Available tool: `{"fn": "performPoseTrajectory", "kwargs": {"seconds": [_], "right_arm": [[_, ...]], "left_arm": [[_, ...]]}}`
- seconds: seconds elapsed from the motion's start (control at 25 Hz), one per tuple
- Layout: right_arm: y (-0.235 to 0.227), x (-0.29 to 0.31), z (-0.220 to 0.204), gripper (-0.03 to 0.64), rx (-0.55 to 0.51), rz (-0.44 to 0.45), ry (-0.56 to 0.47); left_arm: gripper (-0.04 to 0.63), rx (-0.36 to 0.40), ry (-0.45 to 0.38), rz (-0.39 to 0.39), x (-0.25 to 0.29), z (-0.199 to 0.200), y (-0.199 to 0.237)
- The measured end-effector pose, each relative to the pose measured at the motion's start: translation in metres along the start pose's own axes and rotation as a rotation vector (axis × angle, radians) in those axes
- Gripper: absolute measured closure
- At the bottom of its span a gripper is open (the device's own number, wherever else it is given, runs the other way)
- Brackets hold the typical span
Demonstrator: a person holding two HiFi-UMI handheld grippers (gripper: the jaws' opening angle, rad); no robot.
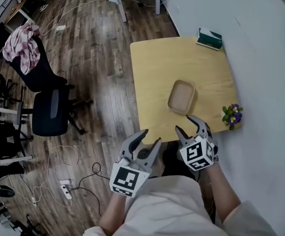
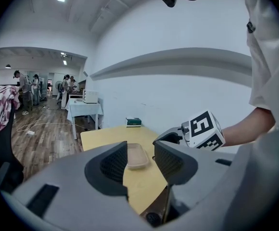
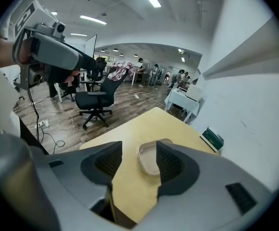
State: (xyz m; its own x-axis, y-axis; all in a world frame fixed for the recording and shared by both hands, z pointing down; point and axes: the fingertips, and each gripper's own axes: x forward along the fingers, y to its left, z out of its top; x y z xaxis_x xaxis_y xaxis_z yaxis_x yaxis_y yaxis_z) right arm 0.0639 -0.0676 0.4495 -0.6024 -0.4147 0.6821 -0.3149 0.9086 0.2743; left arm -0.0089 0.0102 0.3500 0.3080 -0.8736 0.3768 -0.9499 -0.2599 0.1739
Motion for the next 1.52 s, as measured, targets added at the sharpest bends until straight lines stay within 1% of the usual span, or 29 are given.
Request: {"fn": "performPoseTrajectory", "kwargs": {"seconds": [0.32, 0.68, 1.04, 1.2, 1.52], "right_arm": [[-0.005, 0.032, -0.015, 0.379, -0.126, 0.093, 0.041], [-0.014, 0.063, -0.032, 0.362, -0.208, 0.158, 0.083], [-0.008, 0.086, -0.047, 0.345, -0.281, 0.208, 0.108], [-0.008, 0.096, -0.054, 0.341, -0.301, 0.204, 0.125], [-0.007, 0.116, -0.062, 0.333, -0.330, 0.164, 0.157]], "left_arm": [[0.431, -0.061, 0.018, 0.106, 0.009, -0.009, 0.005], [0.431, -0.124, 0.025, 0.195, 0.021, -0.019, 0.004], [0.431, -0.158, 0.036, 0.261, 0.028, -0.030, 0.002], [0.431, -0.185, 0.042, 0.273, 0.025, -0.039, -0.002], [0.431, -0.213, 0.062, 0.245, 0.026, -0.057, 0.006]]}}
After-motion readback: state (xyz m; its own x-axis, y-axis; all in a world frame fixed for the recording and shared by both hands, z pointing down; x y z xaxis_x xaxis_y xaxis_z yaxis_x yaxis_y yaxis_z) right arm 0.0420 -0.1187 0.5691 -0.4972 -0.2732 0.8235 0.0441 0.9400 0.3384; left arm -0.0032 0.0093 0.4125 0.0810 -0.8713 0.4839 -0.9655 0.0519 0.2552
